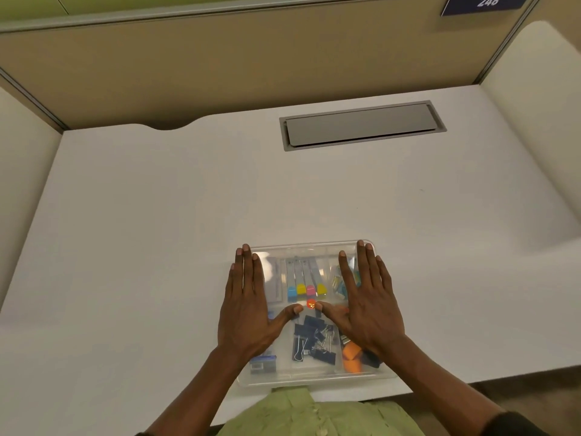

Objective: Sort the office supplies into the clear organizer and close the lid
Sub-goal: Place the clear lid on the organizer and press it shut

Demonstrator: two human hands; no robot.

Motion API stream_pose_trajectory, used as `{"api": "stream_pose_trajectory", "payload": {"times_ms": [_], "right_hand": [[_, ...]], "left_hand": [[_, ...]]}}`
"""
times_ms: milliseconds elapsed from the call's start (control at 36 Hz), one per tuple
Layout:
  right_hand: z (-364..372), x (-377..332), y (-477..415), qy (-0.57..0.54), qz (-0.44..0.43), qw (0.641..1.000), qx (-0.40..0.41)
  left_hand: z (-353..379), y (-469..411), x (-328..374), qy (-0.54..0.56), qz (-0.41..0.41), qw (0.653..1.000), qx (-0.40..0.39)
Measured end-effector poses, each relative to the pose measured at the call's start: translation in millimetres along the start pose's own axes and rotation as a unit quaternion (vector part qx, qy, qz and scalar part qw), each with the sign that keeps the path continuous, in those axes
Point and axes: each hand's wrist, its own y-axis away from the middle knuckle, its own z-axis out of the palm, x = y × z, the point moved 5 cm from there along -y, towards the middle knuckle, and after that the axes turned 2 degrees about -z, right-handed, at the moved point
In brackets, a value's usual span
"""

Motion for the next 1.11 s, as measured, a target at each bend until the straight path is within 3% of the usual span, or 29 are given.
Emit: {"api": "stream_pose_trajectory", "payload": {"times_ms": [222,389,694,1111], "right_hand": [[1,3,0,-0.027,-0.001,1.0,-0.004],[-12,-6,41,-0.066,-0.006,0.997,0.038],[14,0,90,-0.048,0.012,0.999,-0.012],[14,-4,87,0.003,0.003,1.0,-0.014]], "left_hand": [[-1,0,1,-0.035,0.0,0.999,0.007],[-12,19,4,-0.013,-0.001,1.0,0.024],[7,83,1,0.046,0.015,0.999,0.012],[10,87,10,-0.067,0.029,0.997,0.018]]}}
